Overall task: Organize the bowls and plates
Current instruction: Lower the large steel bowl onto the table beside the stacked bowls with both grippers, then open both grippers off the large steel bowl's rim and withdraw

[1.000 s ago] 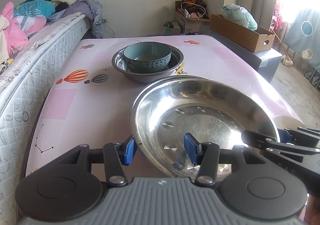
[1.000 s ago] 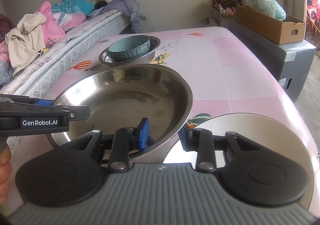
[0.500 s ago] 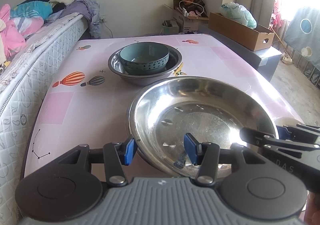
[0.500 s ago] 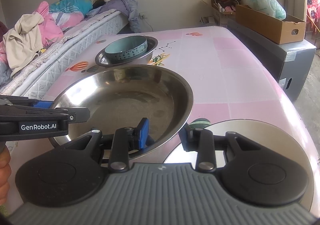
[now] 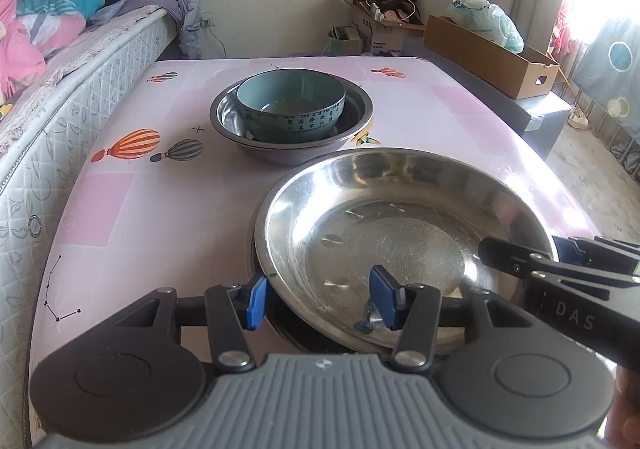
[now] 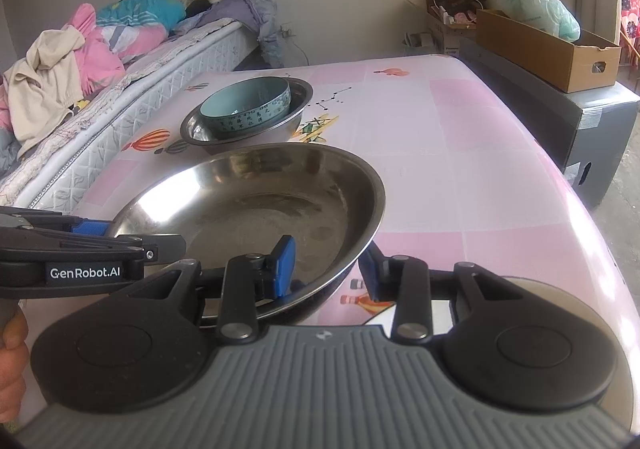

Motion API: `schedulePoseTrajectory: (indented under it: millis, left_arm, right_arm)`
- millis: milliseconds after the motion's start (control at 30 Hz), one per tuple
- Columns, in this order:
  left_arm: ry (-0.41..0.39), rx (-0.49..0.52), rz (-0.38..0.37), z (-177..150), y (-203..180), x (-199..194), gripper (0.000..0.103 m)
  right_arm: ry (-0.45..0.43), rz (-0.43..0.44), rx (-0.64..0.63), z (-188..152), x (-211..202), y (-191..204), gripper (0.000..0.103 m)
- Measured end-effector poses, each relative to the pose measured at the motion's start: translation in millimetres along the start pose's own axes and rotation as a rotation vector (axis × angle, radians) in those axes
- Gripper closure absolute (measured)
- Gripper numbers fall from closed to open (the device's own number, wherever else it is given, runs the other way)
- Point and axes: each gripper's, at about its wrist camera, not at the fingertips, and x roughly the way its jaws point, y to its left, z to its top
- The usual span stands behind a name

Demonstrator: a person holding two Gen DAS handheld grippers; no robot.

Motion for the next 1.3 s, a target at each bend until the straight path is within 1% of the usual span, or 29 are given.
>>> schedulePoseTrajectory:
  millis: [200,300,333,467,567,733,800,1067,1233,1300]
  left_arm:
    - [-0.012,0.009,0.007,2,-3,5,0.048]
    - [-0.016,0.006,0.009,4,-3,7,0.047]
    - [-0.018,0.005,0.01,5,-3,7,0.045]
    - [-0.016,0.006,0.027,4,-3,7,0.043]
    - [-0.015,-0.012,0.024,1,1,3,0.043]
    - [-0.09,0.009,0.008,-3,0,-11,0.041]
    - [-0.098,0.026,0.01,-4,-4,-12,0.041]
    - [-0.072,0.021,0.017,-16,4,-19,0.041]
    - [-0.025,0.007,0.031,-24,11,-17,0.041]
    - [-0.018,-0.007,0.028,-26,13,-18,0.04]
  right_arm:
    - [-0.017,-0.013,-0.008,7,12,-4,0.067]
    - [-0.011,-0.019,0.012,11,19,-9,0.067]
    - [-0.009,-0.019,0.02,11,20,-11,0.067]
    - [-0.026,-0.03,0.032,13,19,-14,0.067]
    - [-0.042,-0.035,0.04,15,15,-14,0.066]
    - [-0.068,-0.038,0.043,15,3,-15,0.065]
    - [-0.071,-0.039,0.04,13,0,-15,0.065]
    - [-0.072,-0.002,0.046,8,-20,-15,0.065]
    - [-0.061,0.026,0.065,5,-28,-16,0.065]
    - [-0.054,0.039,0.073,4,-29,-16,0.064]
